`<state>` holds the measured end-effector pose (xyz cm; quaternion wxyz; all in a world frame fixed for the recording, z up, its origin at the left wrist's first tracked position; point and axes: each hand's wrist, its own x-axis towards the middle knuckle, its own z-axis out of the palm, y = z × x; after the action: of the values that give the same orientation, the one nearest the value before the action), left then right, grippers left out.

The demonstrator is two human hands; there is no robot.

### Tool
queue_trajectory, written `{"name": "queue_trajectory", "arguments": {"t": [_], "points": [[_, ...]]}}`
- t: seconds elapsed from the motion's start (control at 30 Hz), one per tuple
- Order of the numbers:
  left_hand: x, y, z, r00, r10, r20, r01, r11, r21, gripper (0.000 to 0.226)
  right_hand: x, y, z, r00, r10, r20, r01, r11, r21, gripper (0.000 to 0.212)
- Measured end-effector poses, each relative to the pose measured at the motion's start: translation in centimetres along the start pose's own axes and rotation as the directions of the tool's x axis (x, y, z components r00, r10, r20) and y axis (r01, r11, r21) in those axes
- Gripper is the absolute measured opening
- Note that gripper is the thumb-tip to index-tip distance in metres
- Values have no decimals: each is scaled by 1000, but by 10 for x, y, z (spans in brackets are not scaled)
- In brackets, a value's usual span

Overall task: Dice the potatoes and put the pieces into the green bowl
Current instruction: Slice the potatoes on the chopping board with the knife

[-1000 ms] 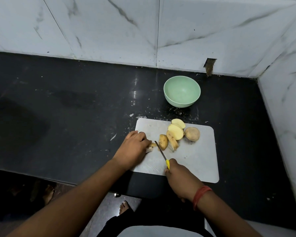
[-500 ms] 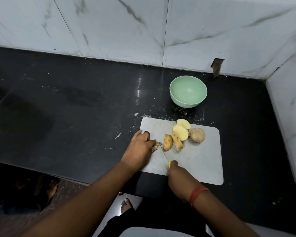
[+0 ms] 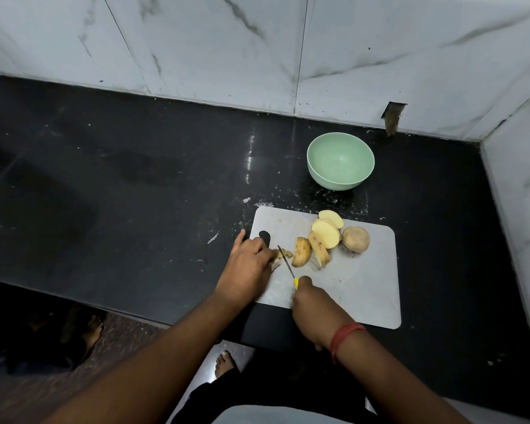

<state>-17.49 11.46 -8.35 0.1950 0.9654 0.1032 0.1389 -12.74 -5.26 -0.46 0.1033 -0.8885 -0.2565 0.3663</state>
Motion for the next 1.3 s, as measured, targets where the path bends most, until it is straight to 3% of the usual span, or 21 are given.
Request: {"name": "queue_trajectory", "arguments": {"t": [0.2,0.37,0.47,0.63,0.87,1.0,1.2,1.3], "points": [[1,1,3,1000,-14,-5,14,1000,14,17,7,-5,1,998,44,39,-43,999,-18,29],[3,3,2,999,-26,-27,26,1000,16,17,-24,18,11,998,-4,62,5,1000,-4,18],[0,0,1,998,-36,-52,37,999,16,20,-31,19,7,999,-39,-4,39,998,40,10],[-12,-1,1,997,-40,-72,42,999,33,17,-17,5,2,997,-62,-52,64,997,48,18],[-5,5,-1,995,-78,-66,81,996,35,11,-14,-2,-4,999,-23,-36,26,998,60,6],[-1,7,-7,993,-103,-52,106,993,47,31,-16,0,-9,1000,-16,-26,18,996,83,5],[5,6,-3,994,-103,-20,104,992,65,15,-15,-2,-12,1000,-6,-25,8,996,94,14],[4,7,-3,990,-131,-55,133,991,34,18,-14,-1,-13,1000,-6,-25,8,996,94,14]]}}
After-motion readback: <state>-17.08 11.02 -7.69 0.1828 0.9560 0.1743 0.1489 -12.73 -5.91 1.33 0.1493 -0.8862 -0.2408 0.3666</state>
